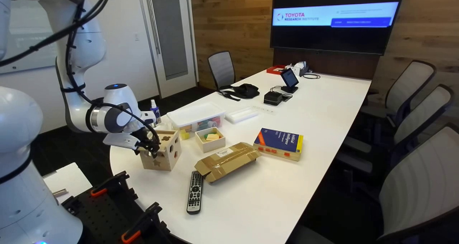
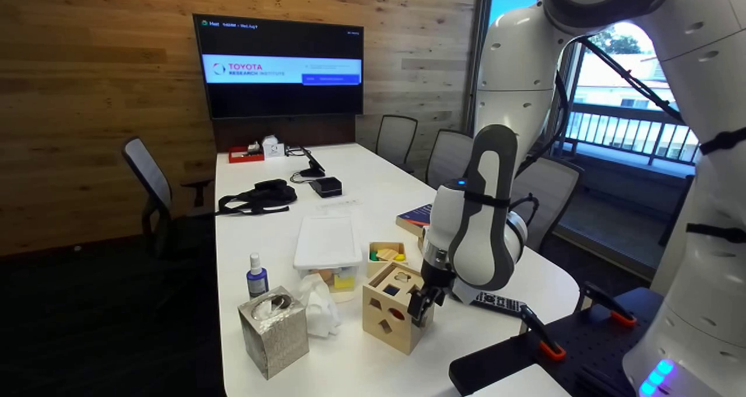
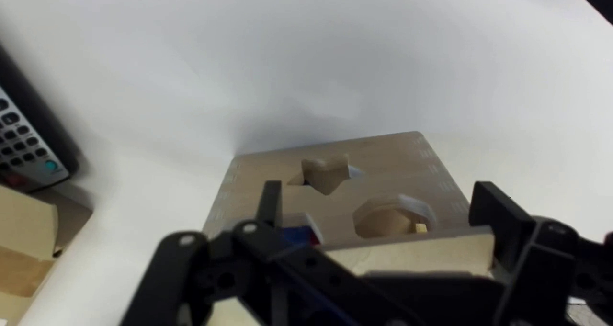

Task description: Completely close the cube-shaped object

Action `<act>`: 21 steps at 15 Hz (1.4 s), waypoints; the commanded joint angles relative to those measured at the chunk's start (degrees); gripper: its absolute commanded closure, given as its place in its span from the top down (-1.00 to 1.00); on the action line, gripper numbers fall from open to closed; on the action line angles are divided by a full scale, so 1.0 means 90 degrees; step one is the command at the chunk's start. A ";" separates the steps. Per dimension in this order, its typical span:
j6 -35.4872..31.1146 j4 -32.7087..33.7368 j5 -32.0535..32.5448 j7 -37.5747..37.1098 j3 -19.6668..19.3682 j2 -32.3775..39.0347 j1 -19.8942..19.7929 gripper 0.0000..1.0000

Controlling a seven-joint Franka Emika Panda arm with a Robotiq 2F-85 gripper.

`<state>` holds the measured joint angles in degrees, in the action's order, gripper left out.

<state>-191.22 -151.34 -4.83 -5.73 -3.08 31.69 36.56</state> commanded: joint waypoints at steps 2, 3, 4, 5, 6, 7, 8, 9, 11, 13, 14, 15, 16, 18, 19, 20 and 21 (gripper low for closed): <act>-0.0239 -0.0066 -0.0018 0.0382 -0.0051 -0.0081 0.0044 1.00; -0.0236 -0.0086 -0.0023 0.0438 -0.0077 -0.0124 0.0074 1.00; -0.0188 -0.0097 -0.0032 0.0503 -0.0115 -0.0164 0.0111 1.00; -0.0147 -0.0108 -0.0034 0.0550 -0.0145 -0.0205 0.0134 1.00; -0.0140 -0.0110 -0.0041 0.0597 -0.0165 -0.0216 0.0166 1.00; -0.0152 -0.0113 -0.0025 0.0642 -0.0172 -0.0224 0.0155 1.00; -0.0167 -0.0117 0.0003 0.0709 -0.0174 -0.0229 0.0127 1.00; -0.0185 -0.0123 0.0021 0.0741 -0.0165 -0.0234 0.0095 1.00; -0.0233 -0.0114 0.0100 0.0881 -0.0150 -0.0204 0.0030 1.00; -0.0331 -0.0113 0.0198 0.1041 -0.0090 -0.0187 -0.0095 1.00; -0.0405 -0.0117 0.0270 0.1153 -0.0050 -0.0180 -0.0179 1.00; -0.0492 -0.0121 0.0404 0.1270 0.0054 -0.0182 -0.0351 1.00; -0.0560 -0.0126 0.0510 0.1339 0.0109 -0.0184 -0.0459 1.00; -0.0670 -0.0142 0.0713 0.1472 0.0200 -0.0190 -0.0676 1.00; -0.0705 -0.0157 0.0779 0.1537 0.0240 -0.0199 -0.0771 1.00; -0.0712 -0.0172 0.0816 0.1562 0.0280 -0.0210 -0.0856 1.00; -0.0730 -0.0207 0.0847 0.1586 0.0327 -0.0231 -0.0948 1.00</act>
<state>-195.93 -151.36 1.50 6.69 -1.69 31.32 30.77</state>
